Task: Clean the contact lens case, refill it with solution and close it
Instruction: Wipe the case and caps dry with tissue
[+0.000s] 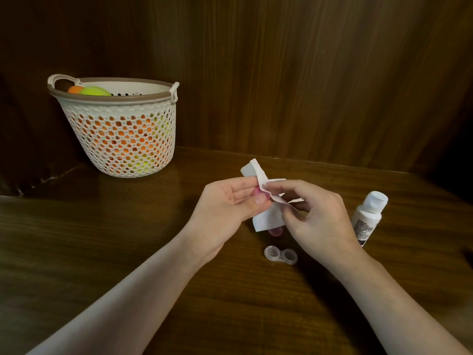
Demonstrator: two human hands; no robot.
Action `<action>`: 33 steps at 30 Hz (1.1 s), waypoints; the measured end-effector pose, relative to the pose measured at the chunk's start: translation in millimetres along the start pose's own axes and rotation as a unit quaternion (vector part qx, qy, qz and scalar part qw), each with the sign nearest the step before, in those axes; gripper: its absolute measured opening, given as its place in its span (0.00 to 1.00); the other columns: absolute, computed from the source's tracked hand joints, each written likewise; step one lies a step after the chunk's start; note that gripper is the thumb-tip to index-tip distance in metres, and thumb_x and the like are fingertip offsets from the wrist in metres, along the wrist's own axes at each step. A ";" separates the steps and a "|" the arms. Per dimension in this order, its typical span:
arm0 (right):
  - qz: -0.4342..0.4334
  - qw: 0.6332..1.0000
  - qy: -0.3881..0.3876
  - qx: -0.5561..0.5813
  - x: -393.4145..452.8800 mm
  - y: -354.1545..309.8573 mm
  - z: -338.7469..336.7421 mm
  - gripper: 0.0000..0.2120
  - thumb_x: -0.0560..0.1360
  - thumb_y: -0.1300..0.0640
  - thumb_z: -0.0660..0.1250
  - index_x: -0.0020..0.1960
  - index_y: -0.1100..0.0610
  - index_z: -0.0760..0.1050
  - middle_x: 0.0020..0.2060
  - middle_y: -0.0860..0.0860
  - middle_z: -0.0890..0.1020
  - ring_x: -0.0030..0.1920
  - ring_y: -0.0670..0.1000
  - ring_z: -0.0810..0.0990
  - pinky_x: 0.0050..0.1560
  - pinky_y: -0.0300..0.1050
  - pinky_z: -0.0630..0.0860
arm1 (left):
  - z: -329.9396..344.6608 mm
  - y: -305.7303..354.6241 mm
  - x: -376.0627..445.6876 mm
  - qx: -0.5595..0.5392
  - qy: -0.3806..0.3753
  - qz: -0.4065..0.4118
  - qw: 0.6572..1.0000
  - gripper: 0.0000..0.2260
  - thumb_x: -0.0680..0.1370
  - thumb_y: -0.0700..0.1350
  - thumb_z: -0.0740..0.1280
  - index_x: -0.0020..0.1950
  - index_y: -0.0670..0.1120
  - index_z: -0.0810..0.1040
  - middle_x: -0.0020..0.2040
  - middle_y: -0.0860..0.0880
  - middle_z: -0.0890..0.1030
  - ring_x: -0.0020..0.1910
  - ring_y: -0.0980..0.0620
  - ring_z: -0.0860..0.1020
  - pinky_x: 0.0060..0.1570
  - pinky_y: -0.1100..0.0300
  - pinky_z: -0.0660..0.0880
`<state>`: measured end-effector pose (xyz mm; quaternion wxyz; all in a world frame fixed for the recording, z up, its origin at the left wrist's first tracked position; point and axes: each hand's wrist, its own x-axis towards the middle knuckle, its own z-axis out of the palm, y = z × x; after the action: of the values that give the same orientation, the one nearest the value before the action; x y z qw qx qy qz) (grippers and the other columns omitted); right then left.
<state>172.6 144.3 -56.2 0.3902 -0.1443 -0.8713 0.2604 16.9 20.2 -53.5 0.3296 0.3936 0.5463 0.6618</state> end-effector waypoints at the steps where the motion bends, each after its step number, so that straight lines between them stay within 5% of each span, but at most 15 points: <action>1: 0.006 1.000 -0.001 -0.002 0.0 -1.0 -0.1 0.25 0.77 0.69 0.75 0.64 0.43 0.84 0.57 0.35 0.84 0.59 0.33 0.81 0.47 0.24 0.77 | -0.4 -1.0 0.3 0.003 0.009 0.001 1.000 0.19 0.80 0.38 0.75 0.70 0.46 0.82 0.63 0.50 0.87 0.63 0.52 0.86 0.65 0.49 0.82; 4: 0.003 1.000 0.014 -0.021 0.9 -5.9 -1.0 0.20 0.78 0.62 0.77 0.64 0.42 0.83 0.55 0.31 0.83 0.59 0.33 0.81 0.54 0.25 0.76 | -1.9 -1.8 1.1 0.005 0.029 0.002 1.000 0.21 0.78 0.37 0.77 0.71 0.45 0.82 0.62 0.50 0.88 0.62 0.53 0.86 0.64 0.49 0.82; 12: 0.090 0.984 0.150 0.014 3.1 -8.2 -3.7 0.16 0.75 0.49 0.80 0.58 0.37 0.79 0.45 0.34 0.84 0.54 0.32 0.81 0.45 0.22 0.76 | 1.3 -1.7 -1.8 0.068 0.023 0.062 0.996 0.19 0.78 0.39 0.77 0.68 0.50 0.85 0.64 0.55 0.86 0.61 0.61 0.84 0.55 0.67 0.81; 18: 0.085 0.985 0.070 0.129 -1.4 -24.0 -0.3 0.12 0.80 0.46 0.75 0.62 0.38 0.81 0.51 0.31 0.86 0.51 0.33 0.85 0.42 0.25 0.78 | 2.3 -1.8 1.1 0.042 0.037 0.058 0.997 0.18 0.78 0.37 0.77 0.66 0.50 0.85 0.58 0.55 0.88 0.59 0.58 0.86 0.56 0.62 0.83; 21: 0.101 0.981 0.026 0.165 -1.7 -23.8 0.6 0.18 0.81 0.50 0.74 0.68 0.36 0.79 0.56 0.32 0.86 0.52 0.34 0.85 0.40 0.24 0.77 | -0.7 -2.5 1.7 0.006 0.060 0.053 0.997 0.16 0.77 0.38 0.77 0.63 0.49 0.86 0.57 0.53 0.89 0.58 0.56 0.87 0.54 0.62 0.84; 25: 0.089 0.989 -0.026 0.117 -3.7 -26.7 2.6 0.24 0.81 0.51 0.74 0.65 0.24 0.72 0.62 0.30 0.83 0.60 0.36 0.84 0.55 0.40 0.83 | -3.3 -2.3 2.7 -0.045 0.054 0.028 0.997 0.16 0.78 0.40 0.75 0.66 0.46 0.85 0.59 0.49 0.89 0.59 0.52 0.87 0.58 0.55 0.85; 29: 0.068 0.993 -0.015 0.100 -2.7 -29.9 2.9 0.21 0.81 0.53 0.73 0.65 0.30 0.73 0.61 0.34 0.82 0.56 0.30 0.81 0.42 0.23 0.76 | -3.6 -2.3 2.0 -0.076 0.043 0.013 0.996 0.14 0.80 0.39 0.72 0.66 0.44 0.85 0.60 0.48 0.88 0.60 0.49 0.87 0.58 0.54 0.85; 33: 0.090 0.984 -0.006 0.154 -1.3 -26.7 0.8 0.16 0.79 0.53 0.75 0.60 0.33 0.81 0.54 0.40 0.88 0.52 0.38 0.87 0.41 0.30 0.81 | -2.9 -5.4 1.8 -0.033 0.040 0.028 0.998 0.14 0.79 0.40 0.74 0.65 0.45 0.86 0.57 0.49 0.89 0.58 0.50 0.88 0.56 0.56 0.85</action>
<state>171.5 121.5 -42.3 0.3776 -0.1584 -0.8068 0.4260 13.6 21.5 -58.8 0.3015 0.3709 0.5259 0.7035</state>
